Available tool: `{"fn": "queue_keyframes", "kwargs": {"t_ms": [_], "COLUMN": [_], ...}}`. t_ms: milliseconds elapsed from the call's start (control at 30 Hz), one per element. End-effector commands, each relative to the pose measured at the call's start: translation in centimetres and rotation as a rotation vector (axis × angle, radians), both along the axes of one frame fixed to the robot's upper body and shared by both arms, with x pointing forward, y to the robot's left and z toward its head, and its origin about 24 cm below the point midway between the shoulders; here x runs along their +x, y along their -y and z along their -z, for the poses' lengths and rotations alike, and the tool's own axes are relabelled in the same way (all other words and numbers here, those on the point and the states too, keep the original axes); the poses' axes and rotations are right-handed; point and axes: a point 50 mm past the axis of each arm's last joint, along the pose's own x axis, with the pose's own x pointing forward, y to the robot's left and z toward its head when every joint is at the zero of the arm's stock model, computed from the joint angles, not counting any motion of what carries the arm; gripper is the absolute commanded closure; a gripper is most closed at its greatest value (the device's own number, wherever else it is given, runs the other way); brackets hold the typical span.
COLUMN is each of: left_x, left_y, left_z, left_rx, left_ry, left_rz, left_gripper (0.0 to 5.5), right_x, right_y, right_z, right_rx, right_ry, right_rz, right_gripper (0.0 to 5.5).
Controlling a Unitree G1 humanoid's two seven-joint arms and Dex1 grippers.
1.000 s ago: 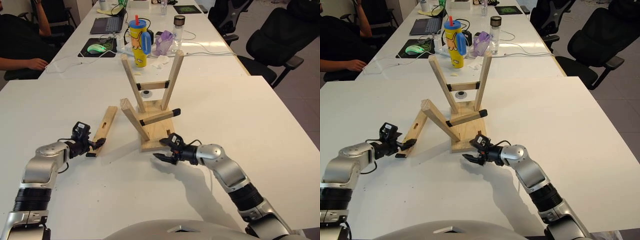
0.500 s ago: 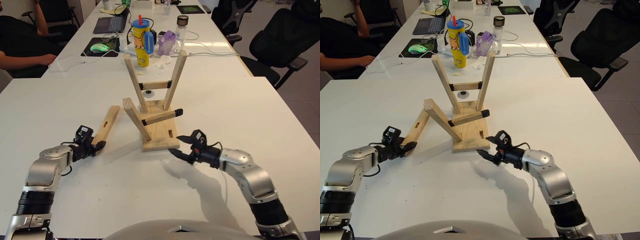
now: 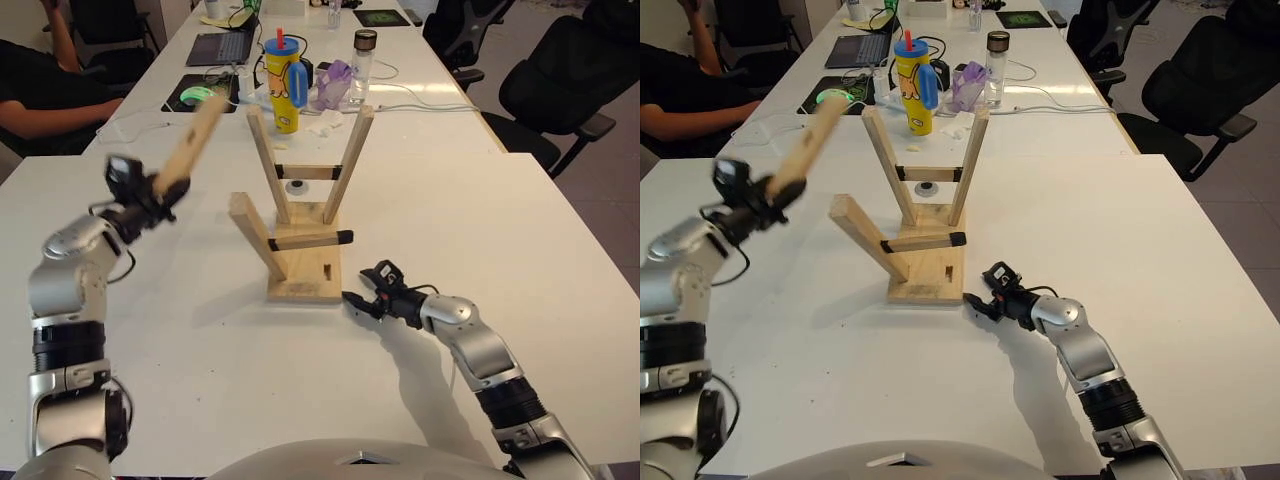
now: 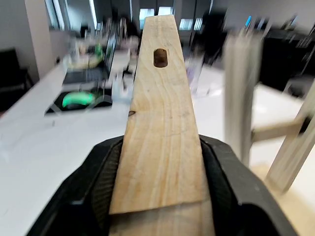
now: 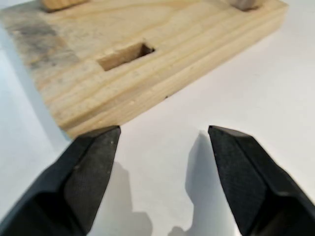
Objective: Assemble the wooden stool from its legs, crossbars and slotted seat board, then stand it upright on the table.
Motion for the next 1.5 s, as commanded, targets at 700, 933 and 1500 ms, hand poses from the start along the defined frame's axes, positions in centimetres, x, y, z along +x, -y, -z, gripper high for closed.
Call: {"fn": "queue_keyframes", "kwargs": {"t_ms": [700,933,1500], "left_x": [-8.5,-9.1,-9.4], "left_y": [13.0,12.9,13.2], "left_z": [1.8,3.7,4.7], "left_rx": [-0.453,-0.423,-0.321], "left_ry": [-0.451,-0.539,-0.537], "left_rz": [1.169,1.227,1.202], "left_gripper": [3.45,3.45,3.45], "right_x": [-3.4,-3.5,-3.4], "right_y": [8.9,8.4,7.6], "right_z": [-15.9,-17.5,-16.6], "right_rx": [0.959,1.157,1.129], "right_ry": [-0.188,-0.208,-0.324], "right_rz": [-0.303,-0.33,-0.308], "right_gripper": [0.98,0.97,3.05]}}
